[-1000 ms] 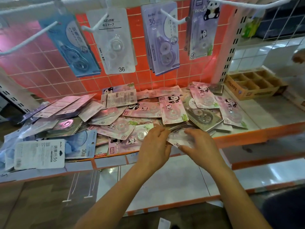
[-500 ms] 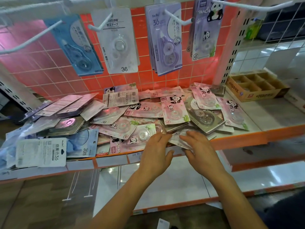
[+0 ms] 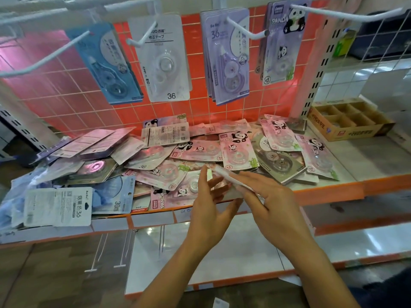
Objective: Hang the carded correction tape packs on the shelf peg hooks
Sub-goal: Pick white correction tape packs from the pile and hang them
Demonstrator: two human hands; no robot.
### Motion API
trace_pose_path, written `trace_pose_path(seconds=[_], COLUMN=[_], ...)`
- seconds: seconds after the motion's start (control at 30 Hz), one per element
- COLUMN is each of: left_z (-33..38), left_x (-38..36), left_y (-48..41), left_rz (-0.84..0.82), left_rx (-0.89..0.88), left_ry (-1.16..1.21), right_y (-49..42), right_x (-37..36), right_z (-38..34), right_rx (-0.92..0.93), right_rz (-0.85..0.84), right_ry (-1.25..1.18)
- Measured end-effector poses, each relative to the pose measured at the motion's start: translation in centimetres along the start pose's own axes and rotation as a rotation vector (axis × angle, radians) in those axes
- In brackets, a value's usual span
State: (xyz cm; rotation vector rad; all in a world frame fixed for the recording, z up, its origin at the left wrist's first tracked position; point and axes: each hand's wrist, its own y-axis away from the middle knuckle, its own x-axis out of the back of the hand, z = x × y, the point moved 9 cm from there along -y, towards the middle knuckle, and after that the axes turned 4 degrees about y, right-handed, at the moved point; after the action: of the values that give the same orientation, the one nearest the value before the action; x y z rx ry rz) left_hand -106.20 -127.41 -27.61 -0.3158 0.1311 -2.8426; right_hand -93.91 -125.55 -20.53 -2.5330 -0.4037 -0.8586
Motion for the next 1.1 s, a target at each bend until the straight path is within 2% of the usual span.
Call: trace_pose_path(seconds=[0.07, 0.17, 0.23, 0.33, 0.43, 0.53, 0.73, 0.87, 0.97, 1.1], left_z=[0.7, 1.9, 2.1, 2.1, 1.6, 0.2, 1.1, 2.8, 3.9, 5.2], left_x=[-0.1, -0.1, 0.1, 0.7, 1.6, 3.0, 5.7, 6.9, 8.2, 10.3], left_y=[0.6, 1.4, 1.7, 1.8, 1.3, 0.9, 0.9, 1.1, 1.2, 1.0], left_rz=[-0.017, -0.038, 0.004, 0.097, 0.115, 0.121, 0.155, 0.166, 0.210, 0.256], left_rx=[-0.052, -0.185, -0.283, -0.360, -0.295, -0.119, 0.088, 0.085, 0.077, 0.060], left_ry=[0.001, -0.094, -0.189, -0.282, -0.203, -0.066, 0.247, 0.353, 0.334, 0.264], right_y=[0.2, 0.4, 0.4, 0.1, -0.3, -0.8, -2.8, -4.8, -6.2, -7.9], right_x=[0.1, -0.2, -0.9, -1.9, -2.8, -3.1, -2.2, -2.0, -1.7, -0.1], right_z=[-0.6, -0.9, -1.0, -1.7, -2.5, -2.6, -2.1, -2.7, -4.0, -7.4], right_rx=[-0.012, -0.105, -0.163, -0.177, -0.129, -0.124, -0.112, -0.137, -0.133, -0.028], right_rz=[0.040, 0.060, 0.047, 0.034, -0.025, -0.061, 0.077, 0.073, 0.069, 0.090], right_ry=[-0.097, -0.365, -0.531, -0.637, -0.617, -0.557, -0.410, -0.517, -0.599, -0.715])
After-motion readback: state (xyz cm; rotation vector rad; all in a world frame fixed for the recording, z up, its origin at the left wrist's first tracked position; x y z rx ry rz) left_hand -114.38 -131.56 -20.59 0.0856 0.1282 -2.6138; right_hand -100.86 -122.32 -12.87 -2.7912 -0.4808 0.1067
